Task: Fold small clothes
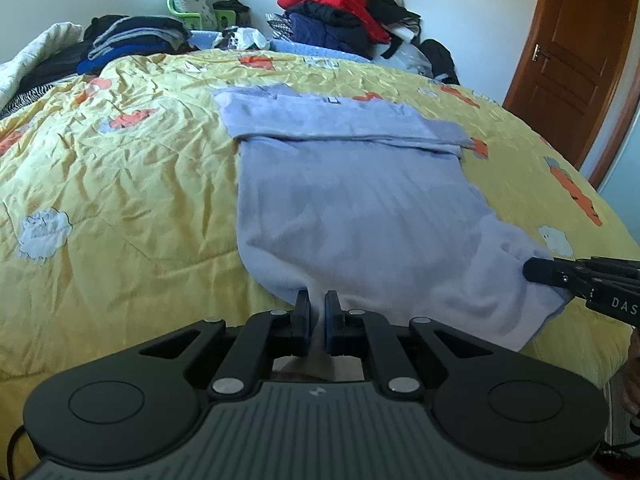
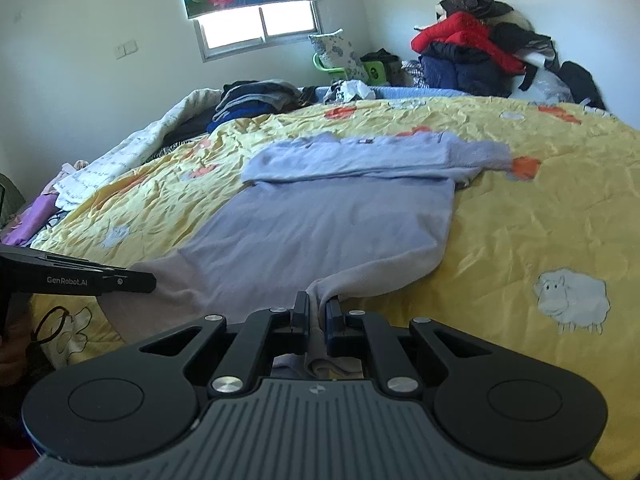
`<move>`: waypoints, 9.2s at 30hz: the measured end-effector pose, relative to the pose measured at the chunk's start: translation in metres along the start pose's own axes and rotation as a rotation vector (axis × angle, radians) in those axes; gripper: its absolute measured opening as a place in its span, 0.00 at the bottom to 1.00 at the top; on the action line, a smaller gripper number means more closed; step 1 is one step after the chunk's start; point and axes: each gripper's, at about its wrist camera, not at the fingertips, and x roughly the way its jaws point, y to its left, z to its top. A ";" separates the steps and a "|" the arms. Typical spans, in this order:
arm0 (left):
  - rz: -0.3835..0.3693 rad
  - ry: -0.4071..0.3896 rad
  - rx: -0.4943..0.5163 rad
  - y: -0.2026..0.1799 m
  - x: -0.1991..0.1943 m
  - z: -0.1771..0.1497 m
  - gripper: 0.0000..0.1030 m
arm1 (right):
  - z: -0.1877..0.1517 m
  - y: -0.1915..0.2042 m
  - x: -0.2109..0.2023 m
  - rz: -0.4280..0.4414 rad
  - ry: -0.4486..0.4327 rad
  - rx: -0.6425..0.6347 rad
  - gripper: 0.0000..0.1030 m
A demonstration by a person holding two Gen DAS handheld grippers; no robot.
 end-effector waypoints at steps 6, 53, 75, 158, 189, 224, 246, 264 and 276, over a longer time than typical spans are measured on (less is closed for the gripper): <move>0.033 -0.049 0.009 -0.003 -0.004 0.010 0.07 | 0.007 0.000 0.001 -0.019 -0.032 -0.016 0.11; -0.095 0.115 -0.012 0.018 0.009 -0.018 0.05 | -0.025 -0.020 0.008 0.162 0.162 0.123 0.15; 0.066 -0.089 0.134 -0.023 0.005 0.052 0.04 | 0.040 -0.021 0.007 0.043 -0.079 0.081 0.14; 0.242 -0.225 0.151 -0.016 0.135 0.214 0.04 | 0.156 -0.120 0.153 0.009 -0.226 0.361 0.14; 0.351 -0.080 -0.031 0.065 0.243 0.285 0.66 | 0.188 -0.200 0.239 -0.044 -0.152 0.505 0.58; 0.465 -0.096 0.096 0.064 0.213 0.241 0.74 | 0.262 -0.033 0.369 -0.030 -0.059 0.002 0.59; 0.261 -0.064 0.128 0.029 0.280 0.258 0.74 | 0.210 -0.108 0.320 -0.183 0.085 -0.073 0.58; 0.345 -0.001 0.092 0.040 0.290 0.245 0.76 | 0.205 -0.079 0.325 -0.143 0.144 -0.192 0.66; 0.337 -0.016 0.076 0.025 0.269 0.232 0.77 | 0.189 -0.092 0.290 -0.240 0.105 -0.117 0.69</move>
